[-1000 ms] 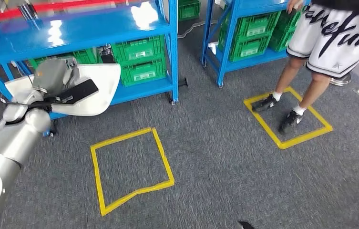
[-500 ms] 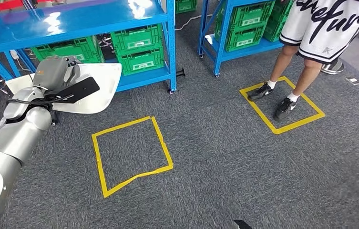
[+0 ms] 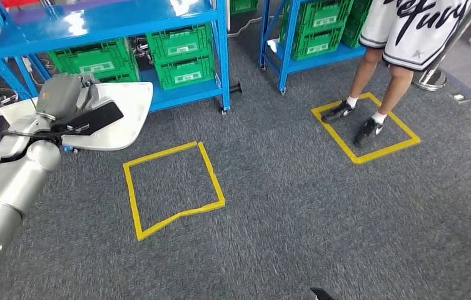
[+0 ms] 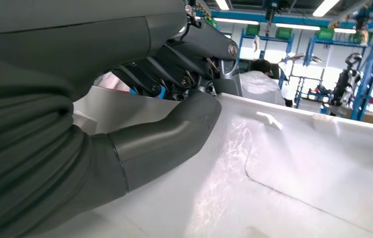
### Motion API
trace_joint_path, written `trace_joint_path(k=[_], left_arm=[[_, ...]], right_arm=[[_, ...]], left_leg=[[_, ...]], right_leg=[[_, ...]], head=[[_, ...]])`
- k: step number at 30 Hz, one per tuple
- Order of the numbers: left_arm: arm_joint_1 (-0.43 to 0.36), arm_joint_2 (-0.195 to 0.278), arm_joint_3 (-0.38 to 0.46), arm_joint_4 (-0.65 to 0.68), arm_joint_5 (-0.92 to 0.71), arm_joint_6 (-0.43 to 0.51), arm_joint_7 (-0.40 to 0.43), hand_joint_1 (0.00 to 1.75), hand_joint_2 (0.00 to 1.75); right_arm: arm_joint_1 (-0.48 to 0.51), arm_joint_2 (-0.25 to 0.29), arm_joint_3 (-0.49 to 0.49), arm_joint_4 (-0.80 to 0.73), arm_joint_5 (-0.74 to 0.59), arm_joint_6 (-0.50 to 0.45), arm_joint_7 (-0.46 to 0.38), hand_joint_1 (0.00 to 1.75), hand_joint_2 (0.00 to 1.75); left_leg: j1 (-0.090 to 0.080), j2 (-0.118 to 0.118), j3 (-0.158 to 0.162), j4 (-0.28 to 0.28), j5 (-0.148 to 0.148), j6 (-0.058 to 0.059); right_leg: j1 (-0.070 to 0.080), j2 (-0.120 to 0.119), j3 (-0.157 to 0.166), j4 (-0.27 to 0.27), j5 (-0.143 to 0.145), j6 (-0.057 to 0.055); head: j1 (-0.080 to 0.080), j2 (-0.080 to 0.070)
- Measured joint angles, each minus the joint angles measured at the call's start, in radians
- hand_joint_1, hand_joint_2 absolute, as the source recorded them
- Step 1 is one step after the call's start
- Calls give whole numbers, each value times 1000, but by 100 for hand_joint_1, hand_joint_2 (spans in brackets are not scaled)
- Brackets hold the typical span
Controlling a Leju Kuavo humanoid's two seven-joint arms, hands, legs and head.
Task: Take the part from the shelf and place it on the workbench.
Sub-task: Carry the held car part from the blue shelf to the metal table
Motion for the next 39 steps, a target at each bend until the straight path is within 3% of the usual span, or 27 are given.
trace_joint_path(k=[2,3,4,6,8,9,10,12,14,18,20,22,23,24,25,27,29,30,32,34,36,38,39], left_arm=[[2,-3,2,-1,1,0,-6,175,175],[3,-4,2,-1,1,1,-9,175,175],[4,-5,2,-1,1,2,-11,175,175],[5,-6,2,-1,3,6,-20,175,175],[11,-7,3,-1,6,11,-28,175,175],[15,-7,3,-2,7,13,-31,175,175],[19,-5,4,-2,8,15,-33,175,175],[23,-2,6,-6,8,17,-39,175,175],[22,1,8,-11,8,16,-45,175,175],[22,7,11,-13,8,15,-52,175,175],[21,11,14,-12,9,15,-53,175,175],[24,13,16,-11,9,15,-51,175,175],[26,13,16,-9,9,15,-50,175,175],[27,14,16,-8,9,15,-50,175,175],[27,14,16,-7,9,15,-49,175,175],[24,15,17,-7,9,15,-50,175,175],[19,14,17,-8,9,15,-51,175,175],[17,14,17,-9,9,15,-52,175,175],[17,16,17,-9,9,15,-53,175,175],[15,14,17,-9,9,15,-53,175,175],[14,8,17,-9,9,15,-53,175,175],[17,3,17,-8,9,15,-53,175,175],[19,2,17,-7,9,15,-53,175,175]], right_arm=[[2,0,-1,0,-2,0,-5,0,0],[4,0,-1,0,-2,1,-6,0,0],[6,0,-2,0,-3,1,-4,0,0],[8,1,-3,0,-4,6,4,0,0],[8,0,-4,0,-4,13,9,0,0],[8,-1,-5,0,-4,16,10,0,0],[8,-2,-5,0,-4,18,10,0,0],[8,-2,-6,0,-4,18,10,0,0],[10,-2,-6,0,-6,20,8,0,0],[11,-3,-6,0,-6,29,12,0,0],[10,-3,-6,0,-4,31,11,0,0],[11,-4,-6,0,-2,32,10,0,0],[11,-4,-6,0,0,33,10,0,0],[11,-4,-6,0,2,33,10,0,0],[11,-4,-6,0,3,34,10,0,0],[11,-4,-6,0,5,35,10,0,0],[11,-4,-6,0,7,36,9,0,0],[10,-4,-6,0,7,37,9,0,0],[10,-4,-6,0,8,43,9,0,0],[10,-4,-6,0,8,51,10,0,0],[12,-5,-6,0,9,54,10,0,0],[14,-6,-6,0,10,54,11,0,0],[14,-6,-6,0,11,54,12,0,0]], left_leg=[[-3,2,-9,-15,11,15],[-2,4,-16,-16,21,23],[0,6,-25,-17,33,30],[2,6,-49,-15,55,36],[3,6,-75,-8,71,34],[4,6,-86,-4,77,31],[5,3,-96,2,81,28],[8,-4,-116,17,87,18],[7,-10,-131,26,91,6],[9,-22,-145,36,92,-19],[11,-15,-179,112,43,-27],[12,-8,-231,236,-19,-33],[13,-7,-247,277,-33,-34],[13,-4,-247,287,-30,-34],[12,1,-226,257,-10,-32],[9,34,-148,125,40,-23],[1,62,-100,31,64,-10],[-2,64,-98,17,65,-4],[-1,42,-102,13,76,8],[4,23,-104,6,91,20],[7,3,-112,4,102,28],[8,-22,-124,7,109,29],[8,-35,-130,10,112,28]], right_leg=[[-6,1,-7,-4,15,13],[-8,3,-16,11,1,20],[-10,5,-33,47,-29,25],[-13,7,-78,177,-119,34],[-15,8,-96,275,-170,41],[-15,7,-78,273,-170,42],[-16,9,-40,232,-157,43],[-18,29,56,101,-133,41],[-16,42,101,27,-127,30],[-14,15,98,17,-115,-3],[-16,-1,96,12,-108,-16],[-14,-17,90,13,-105,-22],[-13,-25,87,14,-103,-23],[-12,-34,83,15,-102,-24],[-11,-43,81,17,-100,-24],[-7,-59,79,19,-98,-21],[-3,-76,78,21,-95,-13],[-2,-84,78,20,-92,-9],[-4,-97,78,18,-90,3],[-7,-63,66,47,-114,16],[-9,-10,20,156,-180,26],[-10,7,-33,278,-231,29],[-10,9,-41,298,-229,30]], head=[[-1,0],[-1,0],[-1,0],[0,0],[0,0],[0,0],[0,0],[1,0],[-1,0],[-5,0],[-9,0],[-11,0],[-12,0],[-11,0],[-12,0],[-11,0],[-11,0],[-10,0],[-11,0],[-10,0],[-8,0],[-7,0],[-7,0]])
